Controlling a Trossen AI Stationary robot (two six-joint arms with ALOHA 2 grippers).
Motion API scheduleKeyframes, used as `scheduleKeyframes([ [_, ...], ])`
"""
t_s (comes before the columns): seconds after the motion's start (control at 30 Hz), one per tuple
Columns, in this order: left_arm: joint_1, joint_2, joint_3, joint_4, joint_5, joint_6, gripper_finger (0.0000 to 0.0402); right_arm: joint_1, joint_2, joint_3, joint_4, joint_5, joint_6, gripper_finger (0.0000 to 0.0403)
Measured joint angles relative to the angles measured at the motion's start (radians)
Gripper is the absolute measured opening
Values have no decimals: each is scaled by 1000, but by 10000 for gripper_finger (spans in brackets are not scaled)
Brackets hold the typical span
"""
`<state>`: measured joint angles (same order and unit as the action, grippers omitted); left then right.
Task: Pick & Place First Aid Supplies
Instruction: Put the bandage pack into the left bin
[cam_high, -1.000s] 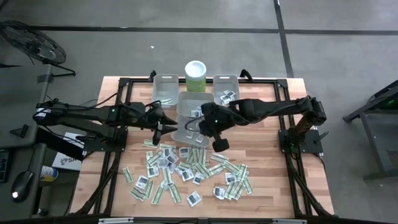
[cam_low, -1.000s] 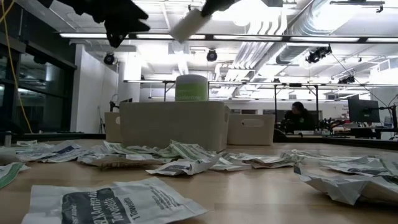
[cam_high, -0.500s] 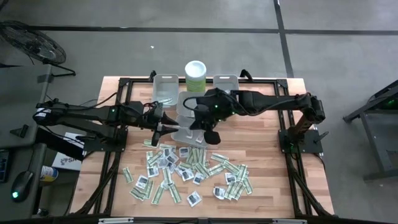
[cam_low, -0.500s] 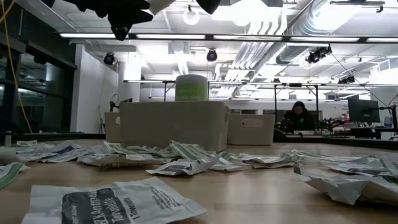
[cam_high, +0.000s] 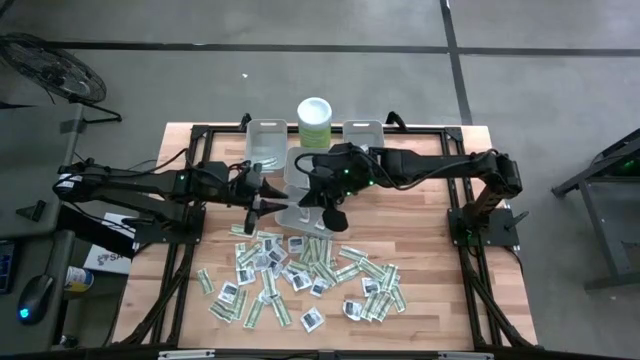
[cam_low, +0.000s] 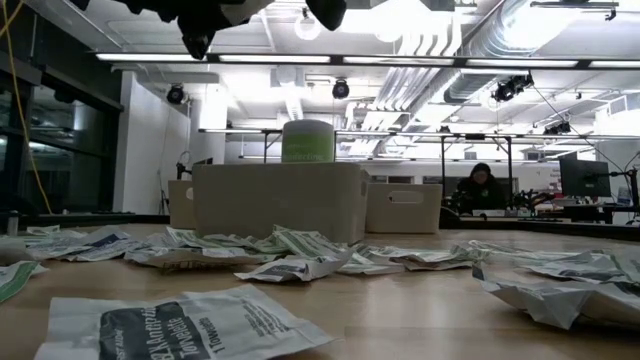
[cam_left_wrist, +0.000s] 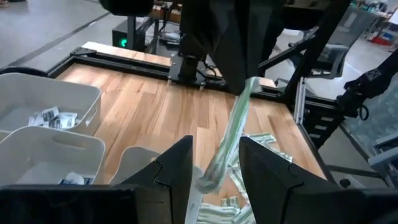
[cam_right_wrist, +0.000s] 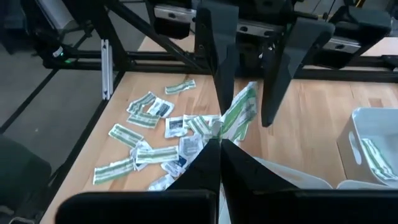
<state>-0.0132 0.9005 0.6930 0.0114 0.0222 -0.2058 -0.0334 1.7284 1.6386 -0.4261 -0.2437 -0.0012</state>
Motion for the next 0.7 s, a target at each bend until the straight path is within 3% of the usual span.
scheduleKeyframes([
  [0.23,0,1,0,-14,-6,0,122,0,1,0,28,6,2,0],
  [0.47,0,1,0,-13,-14,1,16,0,1,0,26,28,2,0],
  [0.7,0,1,0,-15,-14,2,3,1,1,0,27,88,2,2],
])
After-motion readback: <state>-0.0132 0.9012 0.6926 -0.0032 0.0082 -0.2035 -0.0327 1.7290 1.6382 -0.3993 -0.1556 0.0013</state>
